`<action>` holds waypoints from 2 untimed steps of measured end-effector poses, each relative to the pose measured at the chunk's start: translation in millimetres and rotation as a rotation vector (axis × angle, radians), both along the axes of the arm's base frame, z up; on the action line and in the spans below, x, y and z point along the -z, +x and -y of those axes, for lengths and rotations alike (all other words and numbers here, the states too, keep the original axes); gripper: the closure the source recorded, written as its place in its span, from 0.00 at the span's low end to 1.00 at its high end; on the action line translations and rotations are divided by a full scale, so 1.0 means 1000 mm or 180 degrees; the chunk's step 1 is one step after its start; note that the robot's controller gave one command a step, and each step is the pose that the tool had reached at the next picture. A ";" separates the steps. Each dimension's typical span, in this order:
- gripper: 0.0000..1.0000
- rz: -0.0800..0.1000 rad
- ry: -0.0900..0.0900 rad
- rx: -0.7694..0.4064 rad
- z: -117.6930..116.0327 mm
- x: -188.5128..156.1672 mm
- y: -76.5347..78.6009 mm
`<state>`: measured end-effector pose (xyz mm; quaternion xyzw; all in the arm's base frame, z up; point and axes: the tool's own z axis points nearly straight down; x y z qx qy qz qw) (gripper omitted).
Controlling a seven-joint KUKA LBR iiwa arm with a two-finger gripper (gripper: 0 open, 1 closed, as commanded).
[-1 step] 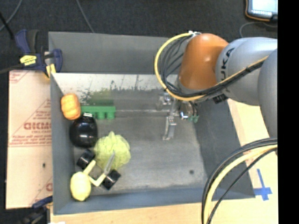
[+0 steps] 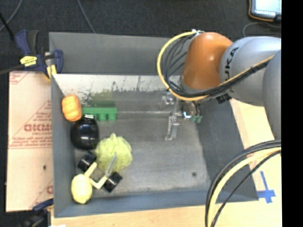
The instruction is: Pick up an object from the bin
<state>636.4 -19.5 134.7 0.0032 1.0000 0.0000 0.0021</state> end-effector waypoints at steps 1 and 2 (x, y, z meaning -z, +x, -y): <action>0.00 0.0005 -0.0002 -0.0054 -0.051 0.035 0.006; 0.00 -0.0014 0.0006 -0.0085 -0.119 0.077 0.005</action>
Offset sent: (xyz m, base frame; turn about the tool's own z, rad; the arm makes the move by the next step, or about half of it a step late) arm -0.0023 0.0559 -0.0316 -0.0775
